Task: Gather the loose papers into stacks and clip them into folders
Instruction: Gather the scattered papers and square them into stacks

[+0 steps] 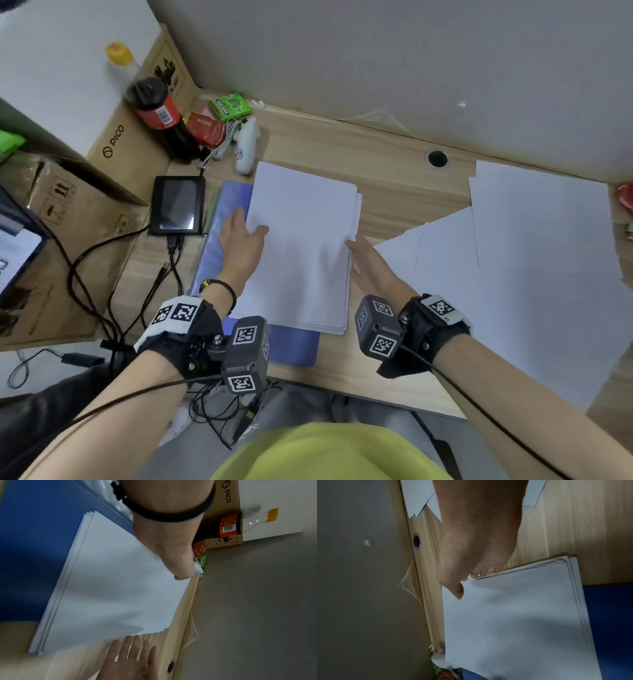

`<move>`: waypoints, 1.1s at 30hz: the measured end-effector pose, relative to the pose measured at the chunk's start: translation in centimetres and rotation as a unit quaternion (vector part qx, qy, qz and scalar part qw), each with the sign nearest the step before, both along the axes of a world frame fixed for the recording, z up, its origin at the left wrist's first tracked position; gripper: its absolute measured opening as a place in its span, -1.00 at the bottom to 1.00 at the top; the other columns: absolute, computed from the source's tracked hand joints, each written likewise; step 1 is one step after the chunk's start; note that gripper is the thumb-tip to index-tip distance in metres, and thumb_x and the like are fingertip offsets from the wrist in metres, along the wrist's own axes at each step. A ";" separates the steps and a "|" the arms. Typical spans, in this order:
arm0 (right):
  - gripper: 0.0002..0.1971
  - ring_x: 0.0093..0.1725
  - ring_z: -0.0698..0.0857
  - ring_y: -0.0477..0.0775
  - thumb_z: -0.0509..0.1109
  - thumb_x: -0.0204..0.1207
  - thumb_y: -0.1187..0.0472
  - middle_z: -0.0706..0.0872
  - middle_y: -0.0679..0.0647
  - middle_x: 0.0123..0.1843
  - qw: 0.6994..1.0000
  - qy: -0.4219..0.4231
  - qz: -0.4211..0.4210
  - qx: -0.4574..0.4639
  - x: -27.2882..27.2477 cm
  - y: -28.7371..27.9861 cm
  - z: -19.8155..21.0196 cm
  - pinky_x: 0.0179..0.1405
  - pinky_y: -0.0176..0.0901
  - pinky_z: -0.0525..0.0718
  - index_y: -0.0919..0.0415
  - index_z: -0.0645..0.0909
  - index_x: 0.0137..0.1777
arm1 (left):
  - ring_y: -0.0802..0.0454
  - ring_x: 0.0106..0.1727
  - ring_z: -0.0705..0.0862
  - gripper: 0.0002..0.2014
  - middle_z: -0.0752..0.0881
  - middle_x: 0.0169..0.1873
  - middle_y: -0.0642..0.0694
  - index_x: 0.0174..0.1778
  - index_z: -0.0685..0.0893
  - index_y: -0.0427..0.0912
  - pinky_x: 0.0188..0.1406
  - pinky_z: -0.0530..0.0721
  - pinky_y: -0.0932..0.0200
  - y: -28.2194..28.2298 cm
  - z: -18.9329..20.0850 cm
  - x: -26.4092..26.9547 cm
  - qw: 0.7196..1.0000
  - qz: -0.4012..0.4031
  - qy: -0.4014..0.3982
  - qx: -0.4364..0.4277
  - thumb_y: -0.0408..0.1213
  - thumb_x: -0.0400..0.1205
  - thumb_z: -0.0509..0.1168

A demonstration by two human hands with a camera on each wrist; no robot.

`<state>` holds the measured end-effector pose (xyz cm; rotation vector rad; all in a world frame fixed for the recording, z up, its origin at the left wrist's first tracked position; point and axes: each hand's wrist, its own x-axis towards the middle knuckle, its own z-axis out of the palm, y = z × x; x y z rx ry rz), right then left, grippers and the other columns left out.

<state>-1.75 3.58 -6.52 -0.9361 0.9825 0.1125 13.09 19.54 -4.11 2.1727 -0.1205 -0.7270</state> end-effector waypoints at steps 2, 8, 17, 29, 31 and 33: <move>-0.74 0.25 0.56 -0.17 0.20 0.69 0.10 0.57 -0.14 0.32 0.999 -0.022 -0.034 0.013 -1.6 -1.0 0.9 0.26 -0.24 0.51 -0.03 0.51 0.33 | 0.00 0.67 0.08 -0.41 0.11 0.66 -0.04 0.68 0.13 -0.06 0.61 0.19 -0.04 -1.0 0.3 0.0 0.999 0.015 -0.022 -0.022 -0.20 0.73 0.15; -0.73 0.32 0.54 0.10 0.18 0.69 0.12 0.67 0.07 0.28 0.991 0.027 -0.121 -0.055 -10.9 -7.1 1.6 0.24 -0.05 0.52 0.10 0.57 0.32 | -0.03 0.20 0.58 -0.64 0.53 0.33 -0.09 0.48 0.42 -0.03 0.03 0.57 0.25 -5.6 -0.5 -3.3 0.992 -0.066 0.030 -0.100 -0.29 0.75 0.08; -0.57 0.62 0.24 0.16 0.07 0.74 0.25 0.28 0.15 0.63 0.944 0.227 0.010 -0.241 -22.8 -11.7 -0.3 0.50 -0.09 0.24 0.19 0.30 0.60 | -0.02 0.47 0.46 -0.58 0.44 0.48 -0.03 0.56 0.41 -0.09 0.27 0.44 0.16 -12.8 -2.2 -10.3 0.962 -0.260 0.080 -0.029 -0.27 0.75 0.08; -0.55 0.65 0.20 0.05 -0.02 0.78 0.14 0.23 0.05 0.67 0.964 0.155 0.092 -0.198 -22.8 -10.3 2.2 0.58 -0.14 0.14 0.19 0.26 0.64 | -0.15 0.70 -0.08 -0.41 -0.14 0.69 -0.10 0.64 0.26 0.07 0.63 0.18 -0.11 -15.4 -4.8 -13.7 0.888 -0.427 0.057 0.157 -0.33 0.67 0.17; -0.56 0.62 0.28 0.09 0.08 0.75 0.17 0.27 0.08 0.66 0.954 0.165 0.080 -0.238 -22.9 -13.0 2.2 0.53 -0.15 0.23 0.18 0.30 0.62 | -0.14 0.69 -0.09 -0.41 -0.15 0.67 -0.12 0.67 0.21 0.04 0.61 0.19 -0.02 -15.4 -4.4 -13.9 0.879 -0.443 0.051 0.168 -0.31 0.69 0.15; -0.54 0.60 0.32 0.10 0.17 0.71 0.16 0.28 0.08 0.65 0.949 0.176 0.053 -0.258 -23.2 -15.8 1.8 0.46 -0.15 0.31 0.12 0.33 0.60 | -0.11 0.68 -0.08 -0.41 -0.16 0.66 -0.12 0.69 0.17 -0.02 0.55 0.21 0.04 -15.6 -3.9 -14.0 0.874 -0.451 0.056 0.172 -0.33 0.71 0.13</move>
